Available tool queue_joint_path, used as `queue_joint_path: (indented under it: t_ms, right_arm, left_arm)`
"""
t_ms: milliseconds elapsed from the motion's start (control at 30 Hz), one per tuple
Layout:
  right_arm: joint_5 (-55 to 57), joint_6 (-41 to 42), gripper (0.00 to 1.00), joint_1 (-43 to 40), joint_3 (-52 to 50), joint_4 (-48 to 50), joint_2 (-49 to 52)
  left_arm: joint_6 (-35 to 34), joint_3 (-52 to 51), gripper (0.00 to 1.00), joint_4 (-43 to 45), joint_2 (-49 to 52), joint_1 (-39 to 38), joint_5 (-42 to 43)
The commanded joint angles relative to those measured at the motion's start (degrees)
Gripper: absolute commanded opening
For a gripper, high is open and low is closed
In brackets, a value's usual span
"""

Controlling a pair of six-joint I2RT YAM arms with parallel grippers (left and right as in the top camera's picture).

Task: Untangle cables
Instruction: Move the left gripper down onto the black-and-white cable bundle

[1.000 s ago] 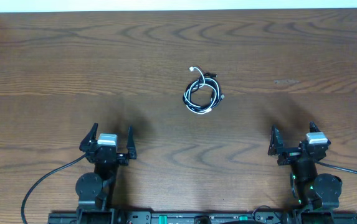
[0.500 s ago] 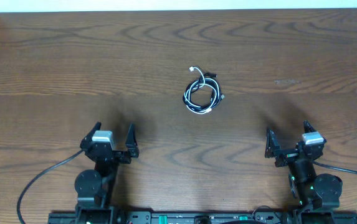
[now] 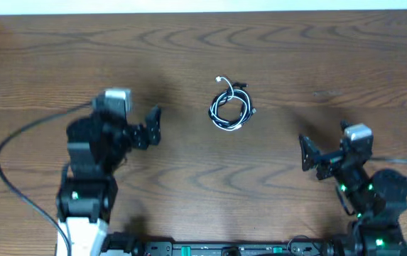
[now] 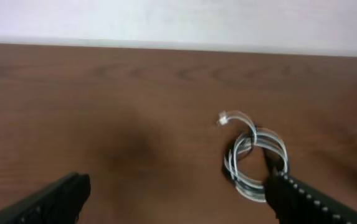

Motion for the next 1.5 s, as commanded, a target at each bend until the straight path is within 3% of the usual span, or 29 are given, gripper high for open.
queue_joint_path:
  t_ms: [0, 400, 667, 700, 767, 833, 1000, 1100, 1300, 1467]
  right_arm:
    - [-3.2, 0.6, 0.99, 0.3, 9.9, -4.7, 9.7]
    - [-11.3, -5.0, 0.99, -1.8, 41.2, -30.1, 39.8]
    - [-13.0, -4.9, 0.99, -1.7, 43.9, -28.9, 45.6]
    - [-12.9, -4.9, 0.97, -1.7, 43.9, -28.9, 45.6]
    - [-12.3, -4.9, 0.77, -1.7, 43.9, -28.9, 45.6]
    - [-12.3, -4.9, 0.63, -1.7, 43.9, -28.9, 45.6]
    - [-12.3, -4.9, 0.53, -1.7, 43.9, -29.5, 45.7]
    - [-12.0, -4.9, 0.35, -1.7, 43.9, -30.7, 45.7]
    - [-9.4, -4.9, 0.34, -1.7, 43.8, -33.0, 45.7]
    - [-9.5, -4.9, 0.30, -1.7, 43.8, -33.1, 45.7]
  left_arm:
    - [2.7, 11.3, 0.94, -6.4, 8.8, -3.6, 2.0]
    - [6.1, 40.1, 0.94, -27.8, 36.7, -16.2, 2.9]
    - [4.2, 40.7, 0.94, -23.4, 44.9, -17.2, 14.4]
    - [4.1, 40.7, 0.92, -22.0, 45.9, -17.3, 14.5]
    - [3.7, 40.7, 0.82, -18.6, 49.0, -17.9, 14.1]
    - [-0.4, 40.7, 0.73, -15.6, 51.7, -19.0, 10.6]
    - [-9.4, 40.7, 0.66, -8.6, 58.7, -23.1, -0.7]
    - [-14.6, 40.7, 0.55, -4.4, 63.6, -26.5, -9.0]
    - [-17.6, 40.7, 0.54, -2.8, 68.7, -28.4, -16.8]
    - [-17.6, 40.7, 0.51, -3.0, 69.9, -28.4, -17.4]
